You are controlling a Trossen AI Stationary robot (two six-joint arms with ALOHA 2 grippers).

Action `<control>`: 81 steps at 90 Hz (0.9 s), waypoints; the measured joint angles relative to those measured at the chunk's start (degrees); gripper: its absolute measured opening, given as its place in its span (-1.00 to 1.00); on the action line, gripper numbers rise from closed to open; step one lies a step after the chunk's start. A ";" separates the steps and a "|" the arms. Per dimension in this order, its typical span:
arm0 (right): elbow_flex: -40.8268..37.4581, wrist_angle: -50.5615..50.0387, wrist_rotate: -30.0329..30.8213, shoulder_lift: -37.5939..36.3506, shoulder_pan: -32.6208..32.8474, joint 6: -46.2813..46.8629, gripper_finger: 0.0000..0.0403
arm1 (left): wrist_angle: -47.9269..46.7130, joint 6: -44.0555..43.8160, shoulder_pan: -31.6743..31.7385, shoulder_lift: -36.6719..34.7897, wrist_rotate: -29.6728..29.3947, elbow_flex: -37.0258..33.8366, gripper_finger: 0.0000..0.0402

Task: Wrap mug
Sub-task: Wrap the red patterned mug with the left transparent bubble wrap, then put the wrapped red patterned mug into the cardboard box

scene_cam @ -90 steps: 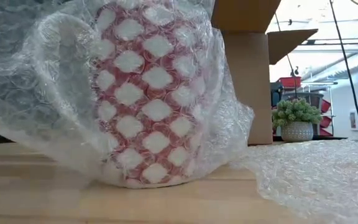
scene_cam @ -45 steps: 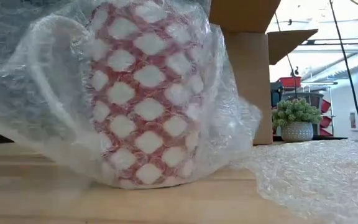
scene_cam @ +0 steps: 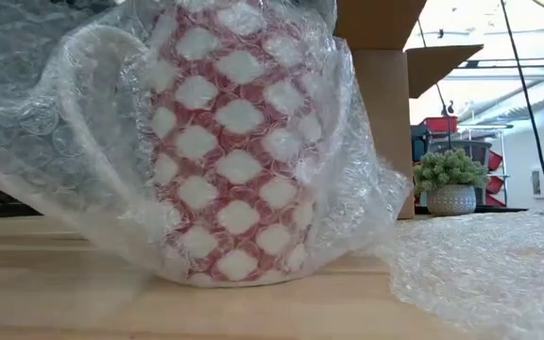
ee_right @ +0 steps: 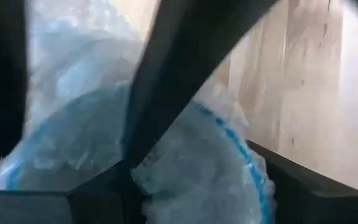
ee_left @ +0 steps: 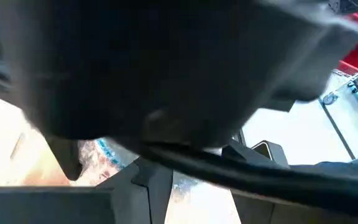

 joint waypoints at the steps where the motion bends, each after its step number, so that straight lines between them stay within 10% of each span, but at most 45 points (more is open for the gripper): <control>1: 0.03 -0.07 -0.12 0.12 -0.01 0.35 0.04 | 0.00 -0.01 0.00 -0.01 0.00 0.00 -0.35; 22: 0.15 -1.54 -0.13 0.20 -0.32 3.63 -0.08 | 0.00 -0.47 -0.05 -0.02 1.07 -0.01 -0.35; 46: 0.15 -1.57 -0.11 0.15 -0.37 1.14 -0.68 | 1.23 -1.93 -1.74 -0.10 1.09 -0.04 -0.35; 81: 10.17 -13.48 2.12 1.34 3.46 0.88 -0.72 | -3.06 -2.22 -5.99 -8.36 3.51 -0.23 -0.35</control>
